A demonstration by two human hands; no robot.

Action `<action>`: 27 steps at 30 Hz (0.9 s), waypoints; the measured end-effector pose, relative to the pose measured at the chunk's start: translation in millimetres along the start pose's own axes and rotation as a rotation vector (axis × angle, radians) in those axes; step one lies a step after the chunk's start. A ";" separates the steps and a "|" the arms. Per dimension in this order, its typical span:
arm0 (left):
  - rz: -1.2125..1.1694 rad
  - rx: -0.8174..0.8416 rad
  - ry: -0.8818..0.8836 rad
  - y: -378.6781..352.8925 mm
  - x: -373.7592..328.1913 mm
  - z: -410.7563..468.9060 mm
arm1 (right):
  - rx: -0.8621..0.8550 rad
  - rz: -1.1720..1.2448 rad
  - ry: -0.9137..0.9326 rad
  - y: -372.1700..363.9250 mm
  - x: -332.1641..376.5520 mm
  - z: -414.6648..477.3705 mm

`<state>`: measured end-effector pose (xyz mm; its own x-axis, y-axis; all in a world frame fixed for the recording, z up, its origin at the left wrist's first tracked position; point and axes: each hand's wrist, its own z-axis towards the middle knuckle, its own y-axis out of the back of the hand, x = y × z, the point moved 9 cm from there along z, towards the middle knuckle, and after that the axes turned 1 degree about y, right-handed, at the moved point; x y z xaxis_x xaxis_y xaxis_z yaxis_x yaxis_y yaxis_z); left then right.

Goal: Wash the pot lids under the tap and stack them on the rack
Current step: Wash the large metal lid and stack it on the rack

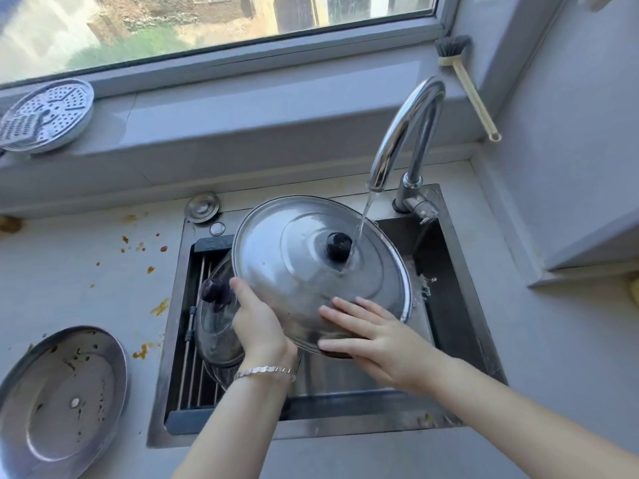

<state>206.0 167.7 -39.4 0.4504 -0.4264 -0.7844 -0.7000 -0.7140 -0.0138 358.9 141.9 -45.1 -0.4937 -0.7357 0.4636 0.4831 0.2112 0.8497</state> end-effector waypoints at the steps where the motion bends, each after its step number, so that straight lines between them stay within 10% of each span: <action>1: 0.028 -0.006 -0.030 2.9 -6.2 3.1 | -0.020 0.040 -0.055 -0.4 -12.0 -18.0; 5: 0.122 0.045 -0.097 1.6 -27.6 8.8 | -0.423 0.324 -0.823 14.4 -95.8 -90.4; 9: 0.280 0.166 -0.050 -5.9 -21.2 11.2 | -0.702 1.294 -1.565 -30.9 -126.6 -116.9; 11: 0.349 0.217 -0.025 -10.0 -13.3 7.9 | -0.706 1.464 -1.632 -40.2 -128.7 -110.7; 19: 0.635 0.243 0.125 12.2 45.5 37.4 | -0.819 0.678 -1.612 19.4 -155.2 -143.9; 27: 0.324 0.410 0.525 -6.9 113.0 -1.3 | -0.789 0.318 -1.299 114.5 -167.6 -121.2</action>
<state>262.4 123.7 -127.1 0.3195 -0.8634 -0.3903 -0.9475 -0.2861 -0.1428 584.6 211.4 -56.0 -0.3641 0.4039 0.8392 0.7248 -0.4429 0.5277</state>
